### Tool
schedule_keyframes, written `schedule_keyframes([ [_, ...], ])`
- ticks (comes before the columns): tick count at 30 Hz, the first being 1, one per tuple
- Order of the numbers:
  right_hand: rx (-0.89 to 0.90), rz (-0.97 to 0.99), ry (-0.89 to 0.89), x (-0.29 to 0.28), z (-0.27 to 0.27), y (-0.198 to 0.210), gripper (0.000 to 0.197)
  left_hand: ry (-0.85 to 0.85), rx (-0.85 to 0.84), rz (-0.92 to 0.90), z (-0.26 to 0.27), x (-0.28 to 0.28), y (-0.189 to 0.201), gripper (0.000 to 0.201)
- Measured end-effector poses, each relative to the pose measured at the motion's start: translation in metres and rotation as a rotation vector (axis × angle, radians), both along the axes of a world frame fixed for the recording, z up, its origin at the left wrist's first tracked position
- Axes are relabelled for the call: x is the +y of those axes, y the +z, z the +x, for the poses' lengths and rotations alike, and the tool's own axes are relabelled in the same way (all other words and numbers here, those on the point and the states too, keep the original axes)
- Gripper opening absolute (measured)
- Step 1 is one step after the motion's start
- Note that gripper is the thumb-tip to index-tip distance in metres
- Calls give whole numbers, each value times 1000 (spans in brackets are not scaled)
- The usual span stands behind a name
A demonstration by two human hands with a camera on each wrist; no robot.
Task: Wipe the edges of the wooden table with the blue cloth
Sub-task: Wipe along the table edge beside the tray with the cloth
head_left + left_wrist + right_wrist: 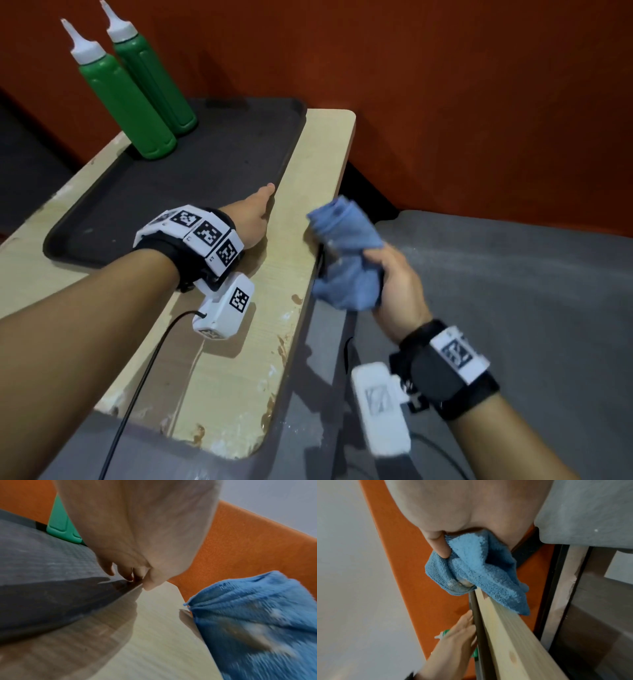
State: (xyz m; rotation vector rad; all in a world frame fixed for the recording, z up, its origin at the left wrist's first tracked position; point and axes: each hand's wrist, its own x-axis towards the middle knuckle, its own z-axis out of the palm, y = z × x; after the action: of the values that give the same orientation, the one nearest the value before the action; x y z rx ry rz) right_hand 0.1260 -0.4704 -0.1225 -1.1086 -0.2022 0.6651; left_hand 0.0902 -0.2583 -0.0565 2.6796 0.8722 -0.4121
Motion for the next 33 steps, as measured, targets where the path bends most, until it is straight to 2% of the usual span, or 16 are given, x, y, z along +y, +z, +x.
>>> schedule_keyframes([
  [3,14,-34,-59,12,22,15,35,-21,-9,18,-7,4,4,59],
  [5,-108,-117,-21,19,27,24,29,-40,9,75,-12,4,8,54],
  [7,-284,-230,99,25,24,24,14,-67,37,144,-21,3,10,45],
  [8,-352,-299,179,27,21,21,14,-71,61,157,-26,2,10,42],
  [10,-480,-450,323,26,13,8,23,-67,112,146,-37,0,8,40],
  [13,-627,-645,418,10,-3,-3,51,-69,142,123,-50,-7,6,41],
  [18,-863,-617,535,-19,-54,5,50,-136,121,131,-56,-21,8,31],
  [23,-933,-735,492,-11,-49,2,57,-131,140,135,-62,-26,10,30],
  [27,-927,-779,439,2,-41,-2,63,-138,145,151,-68,-22,0,57],
  [33,-1023,-808,475,-12,-86,7,54,-192,117,176,-73,-18,2,58],
])
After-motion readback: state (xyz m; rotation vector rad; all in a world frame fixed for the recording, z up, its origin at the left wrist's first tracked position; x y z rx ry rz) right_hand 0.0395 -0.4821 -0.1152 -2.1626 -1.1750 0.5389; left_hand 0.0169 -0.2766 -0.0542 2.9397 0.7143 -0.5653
